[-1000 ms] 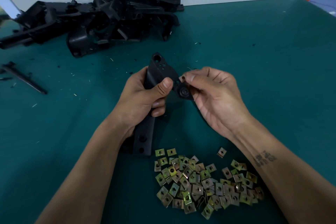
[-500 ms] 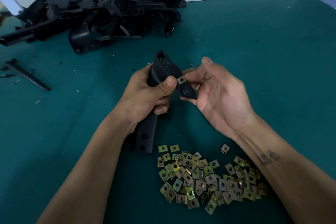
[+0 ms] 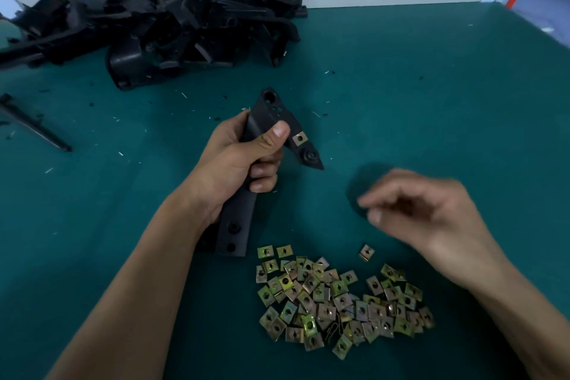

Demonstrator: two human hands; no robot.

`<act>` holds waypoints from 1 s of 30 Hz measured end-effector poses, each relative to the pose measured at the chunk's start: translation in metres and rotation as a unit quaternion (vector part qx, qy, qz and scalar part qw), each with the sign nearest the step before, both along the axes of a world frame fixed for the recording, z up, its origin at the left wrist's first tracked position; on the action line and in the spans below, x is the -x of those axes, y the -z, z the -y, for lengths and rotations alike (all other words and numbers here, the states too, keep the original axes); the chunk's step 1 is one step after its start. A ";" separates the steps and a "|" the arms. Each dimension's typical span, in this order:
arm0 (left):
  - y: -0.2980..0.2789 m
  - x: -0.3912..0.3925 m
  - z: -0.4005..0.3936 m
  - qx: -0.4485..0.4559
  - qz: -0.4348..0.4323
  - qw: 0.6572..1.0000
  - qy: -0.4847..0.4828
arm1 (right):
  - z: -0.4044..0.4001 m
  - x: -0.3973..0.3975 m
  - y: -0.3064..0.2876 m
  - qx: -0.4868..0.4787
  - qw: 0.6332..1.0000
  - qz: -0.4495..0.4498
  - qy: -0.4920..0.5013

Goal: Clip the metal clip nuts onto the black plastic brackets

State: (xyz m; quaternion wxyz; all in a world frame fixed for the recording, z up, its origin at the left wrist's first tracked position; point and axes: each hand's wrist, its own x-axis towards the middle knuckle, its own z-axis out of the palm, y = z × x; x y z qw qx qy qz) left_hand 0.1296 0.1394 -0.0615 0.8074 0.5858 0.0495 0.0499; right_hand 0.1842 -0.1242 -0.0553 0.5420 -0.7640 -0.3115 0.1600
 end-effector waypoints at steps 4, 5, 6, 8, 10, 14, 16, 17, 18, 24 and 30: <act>0.000 0.000 0.000 -0.006 -0.003 1.000 0.009 | 0.026 0.019 -0.001 0.131 0.983 0.116 -0.050; 0.000 0.000 0.000 -0.003 -0.003 1.000 0.011 | 0.026 0.022 -0.002 0.151 0.978 0.133 -0.053; 0.000 0.000 0.000 0.001 -0.003 1.000 0.012 | 0.023 0.023 -0.004 0.166 0.974 0.146 -0.054; 0.001 -0.001 -0.001 0.005 -0.004 1.000 0.017 | 0.017 0.023 -0.007 0.195 0.965 0.163 -0.065; 0.003 -0.003 -0.002 0.006 -0.002 1.000 0.024 | 0.012 0.020 -0.005 0.214 0.958 0.172 -0.087; 0.005 -0.003 -0.004 0.021 -0.001 0.999 0.026 | 0.001 0.017 0.005 0.110 0.985 0.125 -0.043; 0.005 -0.002 -0.004 0.024 -0.004 0.999 0.031 | -0.008 0.013 0.006 0.028 0.996 0.087 -0.016; 0.004 -0.002 -0.004 0.023 -0.005 0.999 0.035 | -0.013 0.009 0.006 -0.006 0.998 0.063 -0.013; 0.003 -0.002 -0.004 0.022 -0.007 0.999 0.036 | -0.019 0.005 0.006 -0.035 0.998 0.042 -0.015; 0.001 -0.001 -0.002 0.030 -0.017 0.999 0.034 | -0.073 -0.031 -0.001 -0.255 0.945 -0.200 0.050; 0.002 0.000 -0.002 0.073 -0.020 0.996 0.051 | -0.109 -0.039 -0.003 -0.311 0.902 -0.298 0.020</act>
